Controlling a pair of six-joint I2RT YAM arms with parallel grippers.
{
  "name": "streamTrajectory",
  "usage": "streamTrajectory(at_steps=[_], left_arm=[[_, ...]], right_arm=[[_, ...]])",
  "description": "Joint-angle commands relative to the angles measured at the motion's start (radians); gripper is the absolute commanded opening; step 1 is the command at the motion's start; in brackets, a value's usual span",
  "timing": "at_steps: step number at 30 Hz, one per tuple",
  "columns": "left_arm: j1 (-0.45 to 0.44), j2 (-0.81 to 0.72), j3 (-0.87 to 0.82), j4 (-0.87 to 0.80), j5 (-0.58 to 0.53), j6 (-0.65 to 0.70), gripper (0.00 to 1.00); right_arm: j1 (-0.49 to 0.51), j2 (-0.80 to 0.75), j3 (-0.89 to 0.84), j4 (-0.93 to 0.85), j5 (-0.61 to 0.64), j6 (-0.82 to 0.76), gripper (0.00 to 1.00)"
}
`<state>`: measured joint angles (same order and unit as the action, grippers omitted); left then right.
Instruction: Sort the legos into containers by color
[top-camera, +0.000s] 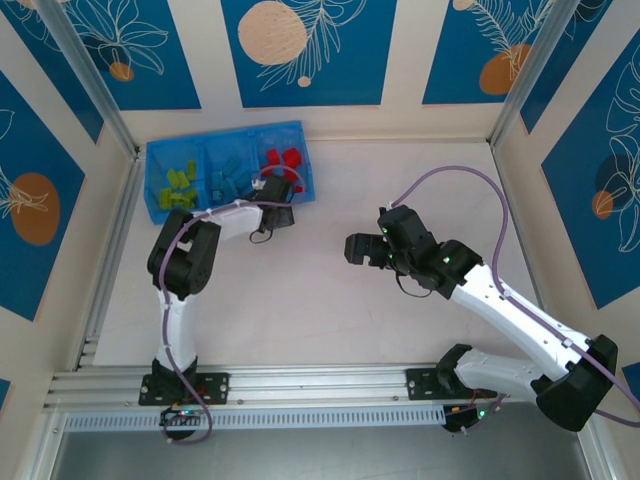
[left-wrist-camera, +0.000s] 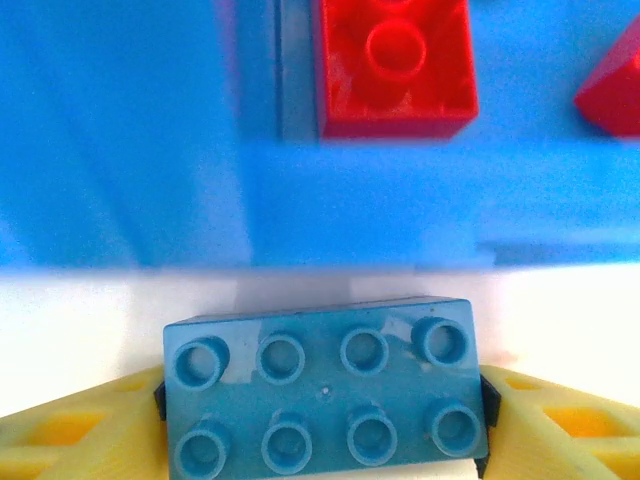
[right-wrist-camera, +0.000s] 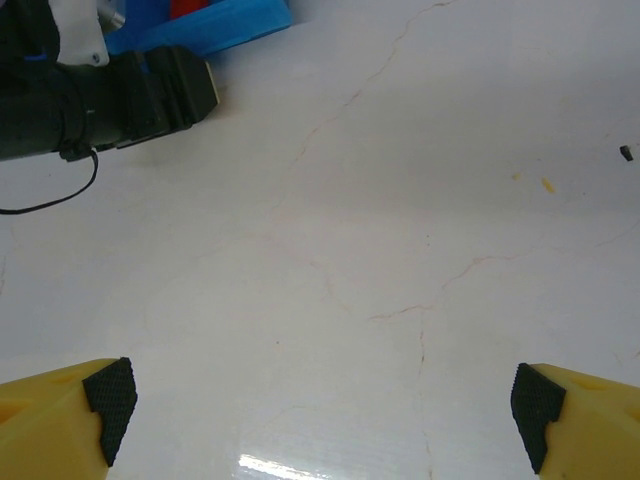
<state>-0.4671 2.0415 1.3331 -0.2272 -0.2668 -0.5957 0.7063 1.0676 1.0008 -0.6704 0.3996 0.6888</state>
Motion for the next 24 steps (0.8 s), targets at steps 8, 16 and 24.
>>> streamTrajectory(at_steps=[8, 16, 24], left_arm=[[-0.013, -0.397, -0.211, -0.034, 0.093, 0.040, 0.68], [0.125, -0.479, -0.033, -0.129, 0.014, 0.131, 0.68], [0.286, -0.066, 0.458, -0.301, 0.118, 0.156, 0.78]], right_arm=[[0.011, -0.017, -0.003, 0.021, -0.019, 0.041, 0.99], [0.017, -0.020, -0.008, 0.025, -0.018, 0.048, 0.99], [0.021, -0.076, -0.030, -0.013, -0.009, 0.061, 0.99]])
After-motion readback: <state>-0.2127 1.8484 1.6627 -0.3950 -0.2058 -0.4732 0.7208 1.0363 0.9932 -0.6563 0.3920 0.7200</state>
